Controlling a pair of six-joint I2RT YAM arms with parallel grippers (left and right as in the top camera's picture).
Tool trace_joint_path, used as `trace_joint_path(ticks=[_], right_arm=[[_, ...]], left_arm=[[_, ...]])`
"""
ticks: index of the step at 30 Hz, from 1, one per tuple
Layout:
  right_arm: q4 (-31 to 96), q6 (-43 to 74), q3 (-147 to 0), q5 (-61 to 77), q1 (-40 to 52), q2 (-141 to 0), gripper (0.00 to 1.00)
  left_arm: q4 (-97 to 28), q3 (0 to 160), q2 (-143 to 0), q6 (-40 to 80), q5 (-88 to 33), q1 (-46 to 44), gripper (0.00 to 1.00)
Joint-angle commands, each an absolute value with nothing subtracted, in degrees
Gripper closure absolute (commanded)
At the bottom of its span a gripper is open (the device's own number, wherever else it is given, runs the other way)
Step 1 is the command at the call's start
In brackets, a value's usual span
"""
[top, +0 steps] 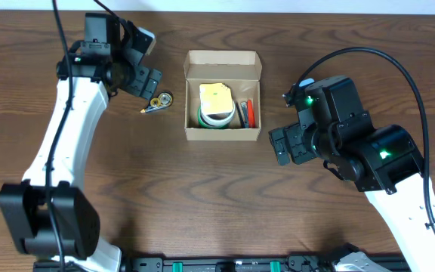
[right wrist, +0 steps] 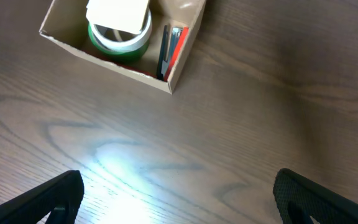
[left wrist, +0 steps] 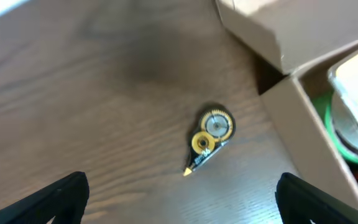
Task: Pack container
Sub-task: 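Grasp the clear correction-tape roller with the left gripper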
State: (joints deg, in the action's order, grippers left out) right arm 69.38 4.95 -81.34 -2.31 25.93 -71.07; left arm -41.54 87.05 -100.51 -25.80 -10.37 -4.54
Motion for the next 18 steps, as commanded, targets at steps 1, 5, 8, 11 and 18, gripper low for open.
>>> trace_joint_path(ticks=[1,5,8,11,18], right_arm=[[69.45,4.21,-81.30,-2.33,25.56,-70.50,0.01],[69.45,4.19,-81.30,-2.33,25.56,-70.50,0.01],[69.47,4.19,-81.30,-2.33,25.56,-70.50,0.01],[69.47,4.19,-81.30,-2.33,25.56,-70.50,0.01],[69.45,4.19,-81.30,-2.33,25.56,-70.50,0.01]], left_arm=[[-43.24,87.31,-103.81,-29.47,-12.05,-4.51,0.03],[-43.24,87.09,-107.79,-30.59,-12.27,-4.34,0.00],[-42.92,87.09,-110.50,-31.20,-13.26,-3.70,0.00],[-42.35,87.09,-112.49,-31.35,-15.53,-3.62,0.00],[-39.20,87.09,-117.45,-31.33,-16.10,-4.14,0.04]])
